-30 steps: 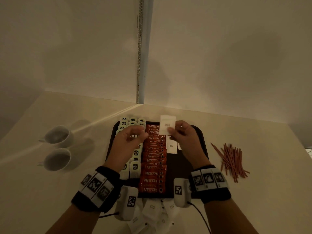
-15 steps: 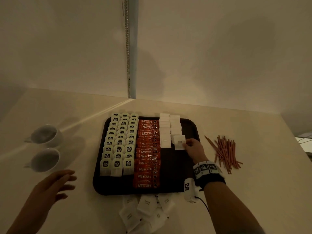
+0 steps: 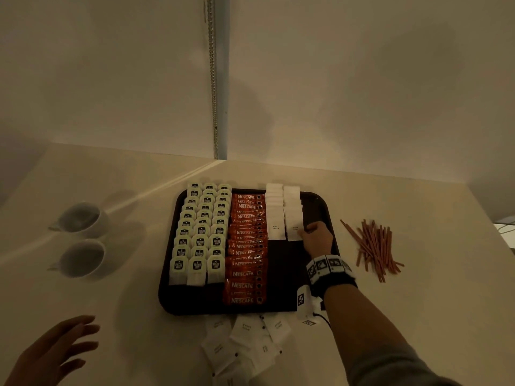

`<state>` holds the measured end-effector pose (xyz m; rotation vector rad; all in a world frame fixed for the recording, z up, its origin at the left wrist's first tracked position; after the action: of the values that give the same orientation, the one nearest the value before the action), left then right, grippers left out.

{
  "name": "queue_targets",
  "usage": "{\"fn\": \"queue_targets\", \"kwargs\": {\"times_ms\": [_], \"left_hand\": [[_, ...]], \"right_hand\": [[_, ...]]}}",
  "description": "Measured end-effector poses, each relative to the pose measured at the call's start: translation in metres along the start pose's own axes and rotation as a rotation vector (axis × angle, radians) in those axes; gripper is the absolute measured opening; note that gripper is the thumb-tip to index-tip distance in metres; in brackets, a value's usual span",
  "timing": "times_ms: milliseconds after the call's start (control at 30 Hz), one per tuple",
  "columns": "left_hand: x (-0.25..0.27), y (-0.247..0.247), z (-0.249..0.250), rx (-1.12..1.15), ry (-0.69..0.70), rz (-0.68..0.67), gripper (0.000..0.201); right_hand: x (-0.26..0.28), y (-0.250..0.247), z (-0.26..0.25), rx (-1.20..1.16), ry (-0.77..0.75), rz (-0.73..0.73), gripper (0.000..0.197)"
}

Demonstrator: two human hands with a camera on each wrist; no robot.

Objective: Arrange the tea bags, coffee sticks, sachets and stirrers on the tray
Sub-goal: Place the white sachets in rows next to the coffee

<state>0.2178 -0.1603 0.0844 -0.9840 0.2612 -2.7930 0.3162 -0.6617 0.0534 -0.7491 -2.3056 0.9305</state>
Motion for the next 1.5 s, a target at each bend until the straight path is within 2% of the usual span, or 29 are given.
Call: {"fn": "queue_targets", "kwargs": {"times_ms": [67,133,200,300,367,433,500,567,633,700,833,933,1133,1233,1367,1500], "left_hand": [[0.004,-0.005,-0.003,-0.001,0.007,0.014,0.022],[0.010,-0.010,-0.009,0.012,0.007,0.006,0.021],[0.016,-0.017,-0.016,0.025,0.011,0.009,0.020],[0.026,-0.024,-0.027,0.025,0.012,0.005,0.021],[0.031,-0.028,-0.034,0.044,-0.022,-0.014,0.022],[0.033,-0.031,-0.040,0.053,-0.050,-0.040,0.021],[0.035,-0.032,-0.046,0.047,-0.060,-0.065,0.021],[0.037,-0.033,-0.050,0.044,-0.069,-0.081,0.021],[0.038,-0.036,-0.052,0.044,-0.061,-0.085,0.020],[0.039,-0.041,-0.054,0.039,-0.032,-0.093,0.021],[0.040,-0.048,-0.062,0.032,0.006,-0.077,0.023],[0.036,-0.054,-0.072,0.045,-0.025,-0.093,0.023],[0.031,-0.064,-0.077,0.047,-0.054,-0.136,0.024],[0.028,-0.068,-0.079,0.016,-0.032,-0.088,0.023],[0.027,-0.070,-0.080,0.004,-0.010,-0.065,0.021],[0.027,-0.067,-0.077,0.019,-0.033,-0.118,0.021]], "right_hand": [[0.010,-0.007,-0.010,-0.037,-0.092,0.006,0.031],[0.034,-0.014,-0.024,-0.091,-0.228,-0.092,0.028],[0.069,-0.023,-0.039,-0.061,-0.355,-0.318,0.022],[0.125,-0.036,-0.045,0.133,-0.499,-0.702,0.021],[0.157,-0.040,-0.036,0.307,-0.608,-0.854,0.034],[0.184,-0.034,-0.022,0.495,-0.722,-0.906,0.059],[0.203,-0.019,-0.009,0.703,-0.874,-0.891,0.084],[0.215,-0.004,0.000,0.898,-1.017,-0.842,0.100],[0.221,0.007,0.005,1.035,-1.076,-0.787,0.109],[0.223,0.010,0.009,1.123,-1.069,-0.737,0.113],[0.227,0.004,0.022,1.115,-0.956,-0.697,0.105],[0.229,0.002,0.031,1.039,-0.879,-0.684,0.096],[0.224,0.007,0.027,0.992,-0.815,-0.682,0.078],[0.222,0.010,0.026,0.982,-0.816,-0.668,0.076],[0.225,0.011,0.022,1.006,-0.878,-0.696,0.091],[0.226,0.018,0.021,1.010,-0.926,-0.692,0.074]]}}
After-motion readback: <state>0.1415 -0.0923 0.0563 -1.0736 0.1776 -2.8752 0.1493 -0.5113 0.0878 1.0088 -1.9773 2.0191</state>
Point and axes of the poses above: each hand's wrist, its own x-axis away from the middle knuckle, its own y-axis out of the palm, z = x × y, the point moved 1 cm from there along -x, towards the middle knuckle
